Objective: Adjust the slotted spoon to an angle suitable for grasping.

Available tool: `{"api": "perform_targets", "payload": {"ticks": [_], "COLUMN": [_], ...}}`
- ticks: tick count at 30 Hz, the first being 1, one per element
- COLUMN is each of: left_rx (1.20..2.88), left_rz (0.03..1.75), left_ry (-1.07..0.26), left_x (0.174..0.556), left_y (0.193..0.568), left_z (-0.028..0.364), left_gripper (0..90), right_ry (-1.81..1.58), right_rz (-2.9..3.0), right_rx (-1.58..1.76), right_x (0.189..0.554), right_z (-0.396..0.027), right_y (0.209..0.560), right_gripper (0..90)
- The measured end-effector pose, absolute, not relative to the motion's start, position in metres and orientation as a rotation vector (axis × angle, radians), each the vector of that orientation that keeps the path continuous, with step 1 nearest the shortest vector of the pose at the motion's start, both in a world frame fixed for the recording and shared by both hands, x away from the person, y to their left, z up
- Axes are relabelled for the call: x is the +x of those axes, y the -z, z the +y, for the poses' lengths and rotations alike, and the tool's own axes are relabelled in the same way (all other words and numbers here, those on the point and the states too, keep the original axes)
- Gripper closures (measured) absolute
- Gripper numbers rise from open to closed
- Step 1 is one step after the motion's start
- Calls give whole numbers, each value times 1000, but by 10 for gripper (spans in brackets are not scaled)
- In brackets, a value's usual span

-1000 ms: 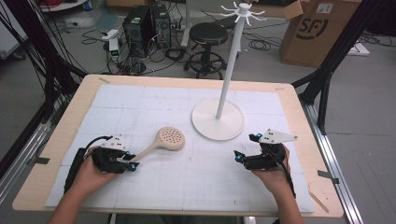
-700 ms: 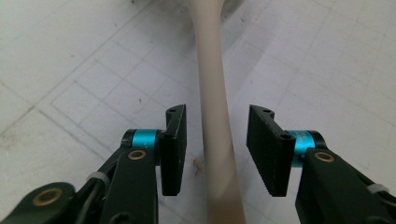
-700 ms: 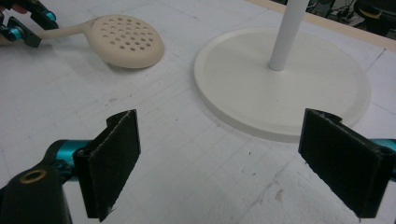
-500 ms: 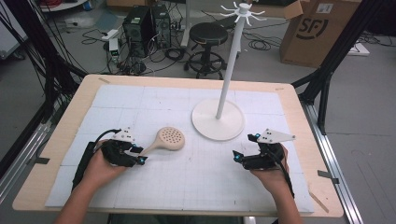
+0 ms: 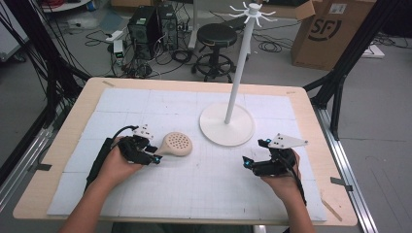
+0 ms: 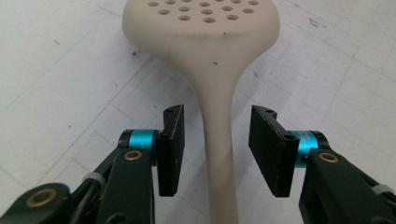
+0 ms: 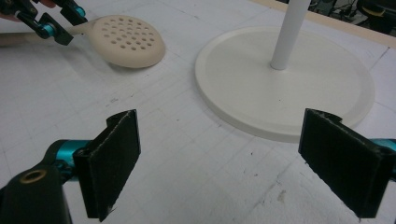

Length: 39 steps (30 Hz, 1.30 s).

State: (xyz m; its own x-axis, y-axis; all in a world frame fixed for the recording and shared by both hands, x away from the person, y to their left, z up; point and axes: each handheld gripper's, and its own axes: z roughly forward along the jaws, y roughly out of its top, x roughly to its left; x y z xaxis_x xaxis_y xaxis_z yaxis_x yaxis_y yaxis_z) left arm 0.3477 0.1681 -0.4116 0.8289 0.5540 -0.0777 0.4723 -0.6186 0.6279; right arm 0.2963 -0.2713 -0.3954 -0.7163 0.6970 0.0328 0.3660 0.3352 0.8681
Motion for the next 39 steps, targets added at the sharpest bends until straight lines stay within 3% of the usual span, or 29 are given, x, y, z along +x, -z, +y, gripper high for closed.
{"api": "perform_targets", "payload": {"ticks": [2, 5, 6, 18, 39], "left_rx": [2347, 2358, 2365, 2407, 2452], "left_rz": [750, 750, 741, 600, 359], "left_ry": [-160, -167, -158, -135, -28], "left_x": [349, 350, 350, 342, 334], "left_y": [412, 413, 414, 403, 413], "left_z": [167, 164, 163, 145, 30], "left_gripper": [574, 669, 741, 749, 745], "right_ry": [-1332, -1333, -1336, -1347, -1410], "right_rz": [2262, 2262, 2259, 2247, 2202], "right_rx": [937, 935, 939, 945, 934], "right_x": [296, 296, 297, 296, 294], "right_z": [-271, -272, -272, -274, -284], "right_y": [395, 395, 395, 393, 385], "right_gripper": [116, 116, 116, 117, 142]}}
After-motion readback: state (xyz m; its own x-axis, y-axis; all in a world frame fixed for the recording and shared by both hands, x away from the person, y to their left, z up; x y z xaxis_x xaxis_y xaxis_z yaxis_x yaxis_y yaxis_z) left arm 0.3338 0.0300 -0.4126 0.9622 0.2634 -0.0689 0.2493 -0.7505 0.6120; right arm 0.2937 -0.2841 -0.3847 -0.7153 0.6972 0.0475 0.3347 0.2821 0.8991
